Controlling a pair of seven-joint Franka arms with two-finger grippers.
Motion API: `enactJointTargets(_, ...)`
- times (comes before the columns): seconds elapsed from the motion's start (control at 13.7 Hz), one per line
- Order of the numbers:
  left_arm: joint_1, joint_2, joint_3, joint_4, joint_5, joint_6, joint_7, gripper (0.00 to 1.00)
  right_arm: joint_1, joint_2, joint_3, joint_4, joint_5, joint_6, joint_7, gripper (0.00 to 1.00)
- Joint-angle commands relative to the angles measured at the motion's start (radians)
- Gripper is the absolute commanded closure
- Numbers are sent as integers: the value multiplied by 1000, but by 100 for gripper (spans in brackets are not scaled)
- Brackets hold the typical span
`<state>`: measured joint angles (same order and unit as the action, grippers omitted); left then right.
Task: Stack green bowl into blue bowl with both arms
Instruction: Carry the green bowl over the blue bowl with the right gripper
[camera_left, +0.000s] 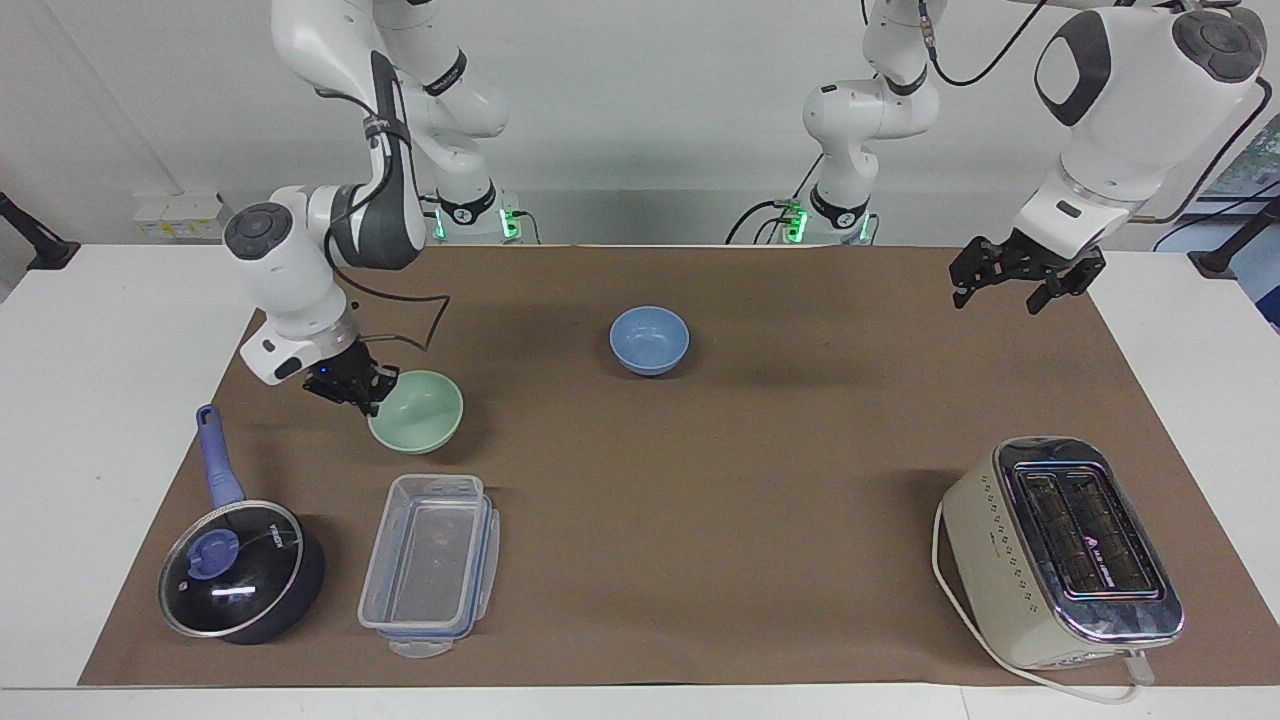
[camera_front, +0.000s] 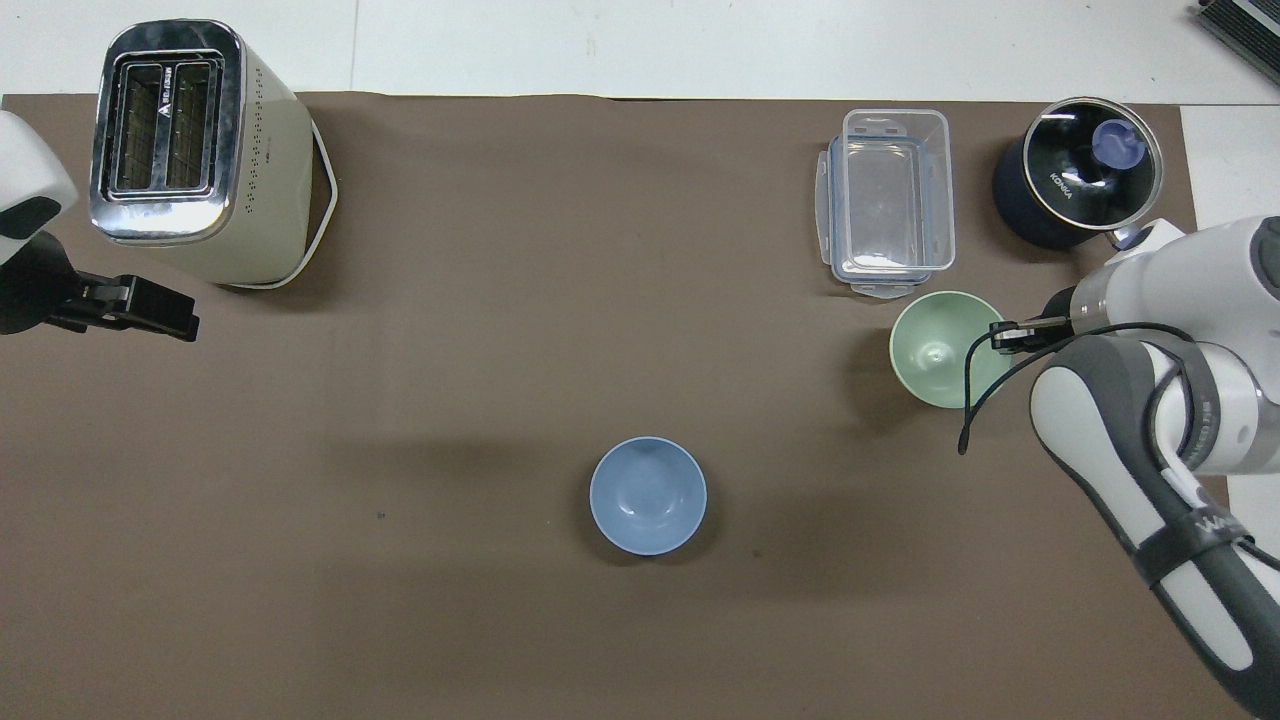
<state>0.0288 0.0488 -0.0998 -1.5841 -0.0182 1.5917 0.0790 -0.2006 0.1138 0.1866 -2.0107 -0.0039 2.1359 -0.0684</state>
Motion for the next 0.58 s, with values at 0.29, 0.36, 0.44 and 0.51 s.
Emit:
enactJointTargets(0.29, 10, 5, -9, 18, 21, -21, 5, 0, 272, -100, 16, -17, 125, -110, 138, 100)
enactJointTargets(0.36, 10, 5, -9, 18, 21, -21, 5, 0, 323, -106, 16, -20, 125, -99, 203, 100)
enactJointTargets(0.44, 10, 5, -9, 18, 21, -21, 5, 0, 364, -111, 17, -20, 125, -90, 244, 100)
enactJointTargets(0.51, 10, 5, -9, 18, 21, -21, 5, 0, 404, -111, 17, -25, 125, -68, 260, 100)
